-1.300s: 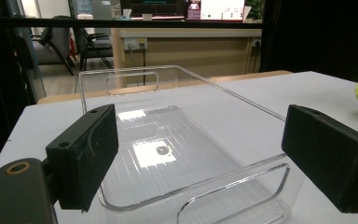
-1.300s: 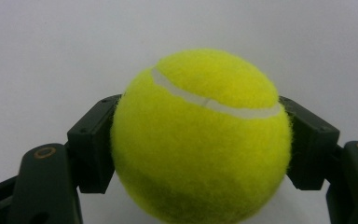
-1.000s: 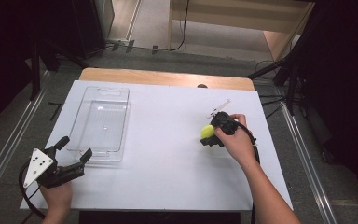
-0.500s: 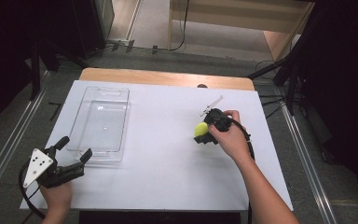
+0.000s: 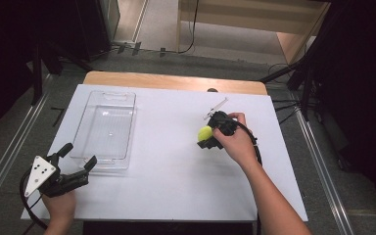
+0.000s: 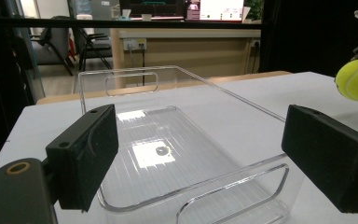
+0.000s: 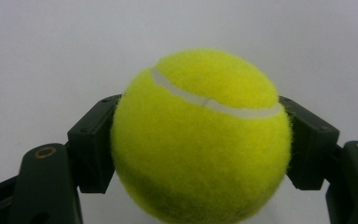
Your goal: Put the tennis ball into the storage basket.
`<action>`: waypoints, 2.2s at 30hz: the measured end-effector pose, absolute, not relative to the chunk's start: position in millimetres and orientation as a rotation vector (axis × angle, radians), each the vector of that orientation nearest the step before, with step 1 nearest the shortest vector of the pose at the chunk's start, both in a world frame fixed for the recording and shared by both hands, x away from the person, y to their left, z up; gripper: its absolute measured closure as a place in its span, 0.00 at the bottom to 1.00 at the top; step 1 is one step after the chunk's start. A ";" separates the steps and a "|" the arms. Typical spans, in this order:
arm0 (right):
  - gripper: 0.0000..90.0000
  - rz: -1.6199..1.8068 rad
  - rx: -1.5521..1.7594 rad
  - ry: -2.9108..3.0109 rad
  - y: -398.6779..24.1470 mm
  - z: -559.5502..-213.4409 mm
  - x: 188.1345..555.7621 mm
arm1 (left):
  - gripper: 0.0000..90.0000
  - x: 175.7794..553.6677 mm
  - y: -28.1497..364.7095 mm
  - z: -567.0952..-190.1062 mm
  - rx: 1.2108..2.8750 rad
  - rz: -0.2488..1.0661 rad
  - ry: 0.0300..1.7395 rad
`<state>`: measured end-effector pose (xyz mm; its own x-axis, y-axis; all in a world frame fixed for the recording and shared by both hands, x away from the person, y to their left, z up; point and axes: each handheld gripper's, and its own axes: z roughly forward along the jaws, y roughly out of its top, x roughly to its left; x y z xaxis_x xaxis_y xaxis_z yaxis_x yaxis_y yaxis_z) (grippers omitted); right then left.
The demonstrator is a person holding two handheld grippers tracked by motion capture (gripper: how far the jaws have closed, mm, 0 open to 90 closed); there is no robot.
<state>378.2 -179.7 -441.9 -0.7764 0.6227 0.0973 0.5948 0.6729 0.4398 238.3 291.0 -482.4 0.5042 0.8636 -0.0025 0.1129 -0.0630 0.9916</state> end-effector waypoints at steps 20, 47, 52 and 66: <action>0.26 0.734 0.933 2.853 -143.3 -431.4 388.2 | 0.13 238.4 291.5 -482.3 1.526 0.768 0.881; 0.26 0.757 0.848 2.877 -111.8 -416.6 395.0 | 0.13 238.4 291.3 -482.2 1.527 0.764 0.876; 0.26 0.767 0.837 2.886 -103.8 -416.0 395.8 | 0.13 238.5 291.8 -482.1 1.525 0.764 0.878; 0.26 0.766 0.769 2.903 -83.6 -406.7 398.1 | 0.13 238.4 291.8 -482.1 1.520 0.760 0.875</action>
<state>398.1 -83.6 -406.7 -0.8761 0.4751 0.0825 0.4540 0.7550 0.4732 238.4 291.8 -482.1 0.5095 0.8604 -0.0101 0.1109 -0.0540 0.9924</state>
